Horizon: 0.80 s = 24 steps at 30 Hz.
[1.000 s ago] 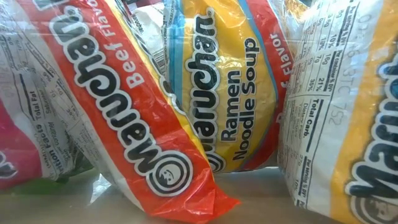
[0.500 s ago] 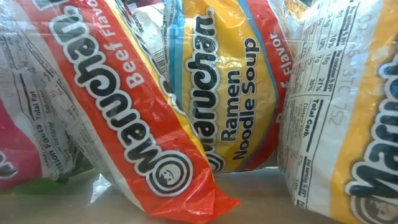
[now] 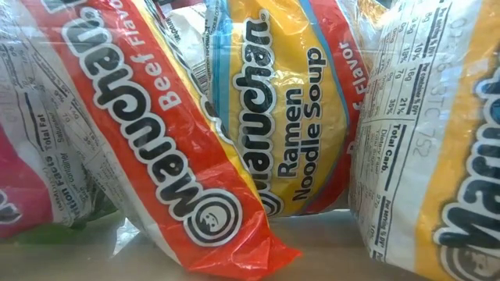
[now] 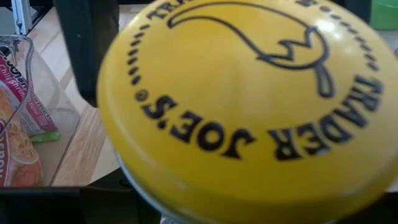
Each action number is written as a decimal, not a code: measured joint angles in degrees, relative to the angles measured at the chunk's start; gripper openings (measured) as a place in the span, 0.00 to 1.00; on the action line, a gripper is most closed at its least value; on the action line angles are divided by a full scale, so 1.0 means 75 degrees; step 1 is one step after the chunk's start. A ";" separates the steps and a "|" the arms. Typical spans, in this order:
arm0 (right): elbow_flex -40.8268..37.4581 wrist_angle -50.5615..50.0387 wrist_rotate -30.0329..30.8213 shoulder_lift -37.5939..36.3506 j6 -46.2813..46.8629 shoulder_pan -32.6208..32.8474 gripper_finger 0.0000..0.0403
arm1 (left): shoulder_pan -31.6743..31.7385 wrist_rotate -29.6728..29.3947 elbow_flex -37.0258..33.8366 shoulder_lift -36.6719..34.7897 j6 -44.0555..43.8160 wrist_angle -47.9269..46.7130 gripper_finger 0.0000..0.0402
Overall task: Pick & Place Food Item
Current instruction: Put the yellow seasoning bottle into the top transparent bin
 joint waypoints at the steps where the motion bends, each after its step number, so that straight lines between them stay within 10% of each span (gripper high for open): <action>1: 0.0000 0.0006 -0.0001 0.0000 -0.0002 -0.0001 0.57 | 0.0011 -0.0003 0.0000 0.0003 0.0000 0.0028 0.96; 24: 0.0006 -0.0388 -0.0024 -0.0012 0.0001 0.0002 0.57 | 0.0148 0.0283 0.0594 0.0729 -0.0003 0.0204 0.98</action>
